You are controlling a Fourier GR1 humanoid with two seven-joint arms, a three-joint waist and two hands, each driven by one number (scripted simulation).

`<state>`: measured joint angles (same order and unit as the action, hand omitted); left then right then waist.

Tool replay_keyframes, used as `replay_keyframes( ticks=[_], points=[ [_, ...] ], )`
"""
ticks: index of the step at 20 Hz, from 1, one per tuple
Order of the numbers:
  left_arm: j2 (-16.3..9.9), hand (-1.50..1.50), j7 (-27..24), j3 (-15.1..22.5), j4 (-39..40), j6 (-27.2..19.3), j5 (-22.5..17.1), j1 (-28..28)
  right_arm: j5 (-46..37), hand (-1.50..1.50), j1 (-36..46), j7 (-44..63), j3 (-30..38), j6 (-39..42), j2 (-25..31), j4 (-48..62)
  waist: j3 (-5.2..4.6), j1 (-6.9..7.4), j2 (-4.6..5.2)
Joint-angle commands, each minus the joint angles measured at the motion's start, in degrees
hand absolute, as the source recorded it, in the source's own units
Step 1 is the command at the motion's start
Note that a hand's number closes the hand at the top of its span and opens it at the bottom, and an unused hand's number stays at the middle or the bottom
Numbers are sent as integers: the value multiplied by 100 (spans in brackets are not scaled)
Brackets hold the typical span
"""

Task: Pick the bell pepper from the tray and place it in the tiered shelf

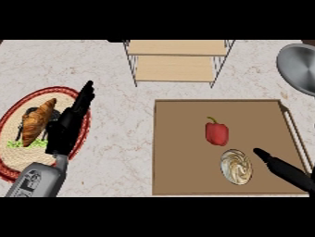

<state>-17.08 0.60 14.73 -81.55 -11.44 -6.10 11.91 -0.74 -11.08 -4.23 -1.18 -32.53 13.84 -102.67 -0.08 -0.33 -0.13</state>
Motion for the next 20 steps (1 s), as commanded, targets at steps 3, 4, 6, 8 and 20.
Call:
replay_keyframes(
  ticks=[3, 4, 6, 8, 20],
  points=[
    [-32, 0, 161, -87, -102, 96, 19, 17, -968, -150, -149, 2176, -476, 266, 935, -1161, -7, 27, 6],
    [-56, 0, 271, -18, -300, -18, 113, -40, -1168, -150, -206, 2711, -586, 342, 1150, -1602, -16, 38, -11],
    [12, 0, -125, -40, 50, 222, -20, -150, -1524, -150, -74, 3306, -805, 634, 1406, -1632, -23, 45, 17],
    [126, 0, -70, -1, 74, 56, 101, -7, -1858, -150, -23, 3817, -1201, 1015, 1619, -1670, -28, 65, 31],
    [382, 0, -82, 41, -4, 10, 363, -158, -2985, -150, 1690, 7759, -2106, 2837, 1634, -2816, -1, 57, 3]
  ],
)
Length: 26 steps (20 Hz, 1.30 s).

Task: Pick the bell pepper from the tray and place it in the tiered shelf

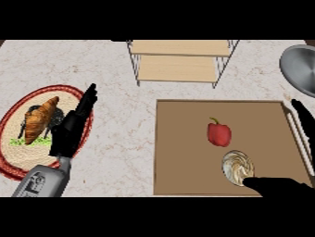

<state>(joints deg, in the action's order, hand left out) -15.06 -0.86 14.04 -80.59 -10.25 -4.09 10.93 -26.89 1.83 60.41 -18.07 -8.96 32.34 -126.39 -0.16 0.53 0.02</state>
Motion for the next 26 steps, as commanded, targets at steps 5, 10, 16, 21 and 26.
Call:
replay_keyframes(
  ticks=[5, 10, 16, 21, 26],
  points=[
    [58, 0, 32, -260, 310, 206, 67, 214, -1171, -150, 998, 1460, -790, 572, -1036, 170, 8, -29, 1],
    [190, 0, 159, -188, 45, 54, 327, 177, -1641, -150, 969, 1536, -780, 933, -1341, 31, 11, -61, -11],
    [134, 0, 440, -225, -504, 260, 251, -176, -1800, -150, 820, 869, -506, 770, -1835, 729, 16, -28, -10],
    [207, 0, 307, -310, -440, 363, 258, -170, -2328, -150, 1156, 1340, -767, 1040, -2461, 828, 13, -23, -12],
    [226, 0, -270, -497, 114, 468, 357, -149, -2585, -150, 1174, 1048, -612, 988, -2836, 1355, 12, -35, -1]
  ],
)
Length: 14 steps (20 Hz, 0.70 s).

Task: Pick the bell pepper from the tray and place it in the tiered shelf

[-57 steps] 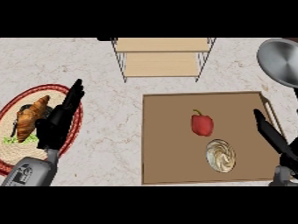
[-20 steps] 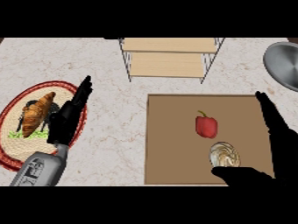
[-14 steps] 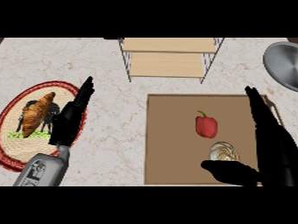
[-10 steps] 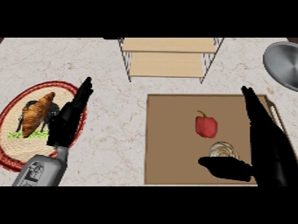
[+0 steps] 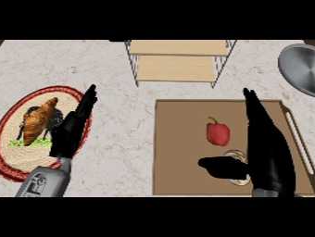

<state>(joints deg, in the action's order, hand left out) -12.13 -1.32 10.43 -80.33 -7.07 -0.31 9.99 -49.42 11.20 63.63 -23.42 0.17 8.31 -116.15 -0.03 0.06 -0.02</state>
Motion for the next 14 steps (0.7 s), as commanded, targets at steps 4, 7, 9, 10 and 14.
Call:
replay_keyframes(
  ticks=[4, 7, 9, 10, 14],
  points=[
    [198, 0, -49, -140, 246, -5, 148, 189, -246, -150, 144, 449, 202, 437, -402, 300, 1, -11, 4],
    [21, 0, 275, -193, -304, 190, 38, -36, -84, -150, 103, 179, 534, 481, -395, 502, 3, 16, 0],
    [151, 0, 581, -121, -492, 40, 173, 72, -291, -150, -129, 187, 311, 447, -518, 433, 4, 7, -4],
    [185, 0, 544, -146, -290, 65, 234, 257, -483, -150, -133, 407, 117, 549, -660, 275, 3, -10, -4],
    [409, 0, 337, -184, -96, 23, 323, 221, -391, -150, 31, 111, 535, 701, -680, 540, 2, -11, 2]
  ],
)
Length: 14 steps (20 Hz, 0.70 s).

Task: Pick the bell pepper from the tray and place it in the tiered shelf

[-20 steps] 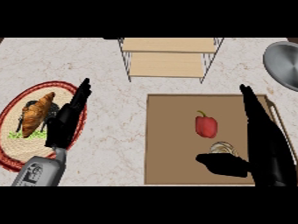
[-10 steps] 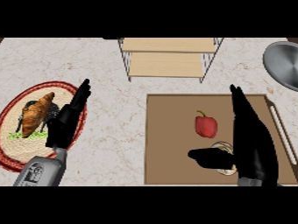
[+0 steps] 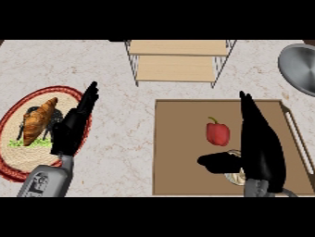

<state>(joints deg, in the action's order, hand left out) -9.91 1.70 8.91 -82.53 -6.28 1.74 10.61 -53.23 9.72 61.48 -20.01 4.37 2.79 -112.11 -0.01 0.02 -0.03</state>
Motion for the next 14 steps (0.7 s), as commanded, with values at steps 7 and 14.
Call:
replay_keyframes(
  ticks=[7, 14],
  points=[
    [-82, 0, 56, -285, -279, 339, 23, -297, -133, -150, 192, -211, 551, 83, -199, 850, 1, 23, 3],
    [227, 0, -215, -347, 51, 348, 311, -128, -266, -150, 18, -219, 328, -255, -276, 1045, 0, 3, 1]
  ],
)
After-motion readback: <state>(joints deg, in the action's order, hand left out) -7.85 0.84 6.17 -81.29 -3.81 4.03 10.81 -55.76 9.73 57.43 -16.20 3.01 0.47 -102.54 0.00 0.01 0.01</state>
